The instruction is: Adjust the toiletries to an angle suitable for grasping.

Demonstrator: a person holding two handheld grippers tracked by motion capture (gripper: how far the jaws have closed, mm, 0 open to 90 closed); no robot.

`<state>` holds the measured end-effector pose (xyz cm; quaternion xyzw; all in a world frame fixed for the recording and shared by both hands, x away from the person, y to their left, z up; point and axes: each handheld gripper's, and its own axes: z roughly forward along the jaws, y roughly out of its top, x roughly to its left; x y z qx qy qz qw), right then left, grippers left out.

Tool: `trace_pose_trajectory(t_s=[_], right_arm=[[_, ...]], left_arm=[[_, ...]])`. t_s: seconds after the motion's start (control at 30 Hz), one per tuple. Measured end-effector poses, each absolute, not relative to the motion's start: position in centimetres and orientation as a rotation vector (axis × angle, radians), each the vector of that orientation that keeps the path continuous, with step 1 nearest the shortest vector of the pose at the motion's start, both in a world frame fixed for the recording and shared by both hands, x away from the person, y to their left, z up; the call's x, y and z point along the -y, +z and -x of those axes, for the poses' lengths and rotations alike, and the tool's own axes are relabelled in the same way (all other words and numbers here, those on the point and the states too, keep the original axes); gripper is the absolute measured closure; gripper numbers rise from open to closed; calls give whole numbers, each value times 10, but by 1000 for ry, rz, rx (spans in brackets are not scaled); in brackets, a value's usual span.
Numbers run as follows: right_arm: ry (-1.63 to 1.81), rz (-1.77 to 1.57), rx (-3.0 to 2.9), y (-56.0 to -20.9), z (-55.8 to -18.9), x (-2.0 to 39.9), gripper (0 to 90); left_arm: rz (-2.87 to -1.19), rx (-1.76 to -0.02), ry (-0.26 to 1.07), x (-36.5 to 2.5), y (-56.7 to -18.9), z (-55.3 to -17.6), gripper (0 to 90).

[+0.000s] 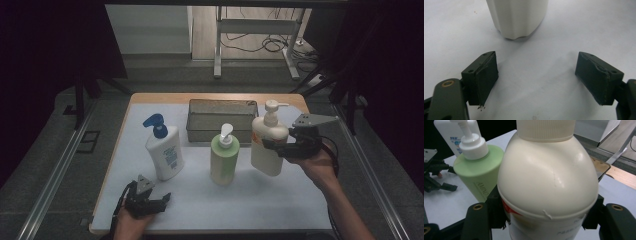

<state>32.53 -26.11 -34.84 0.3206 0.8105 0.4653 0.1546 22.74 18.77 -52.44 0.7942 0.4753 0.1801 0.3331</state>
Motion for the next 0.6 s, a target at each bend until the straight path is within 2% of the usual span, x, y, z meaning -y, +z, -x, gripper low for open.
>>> trace_pose_trajectory(t_s=[0.6], right_arm=[[1331,-916,-2287,-322,-348,246,372]], left_arm=[[-2074,-1241,469,-188,-524,-227,180]])
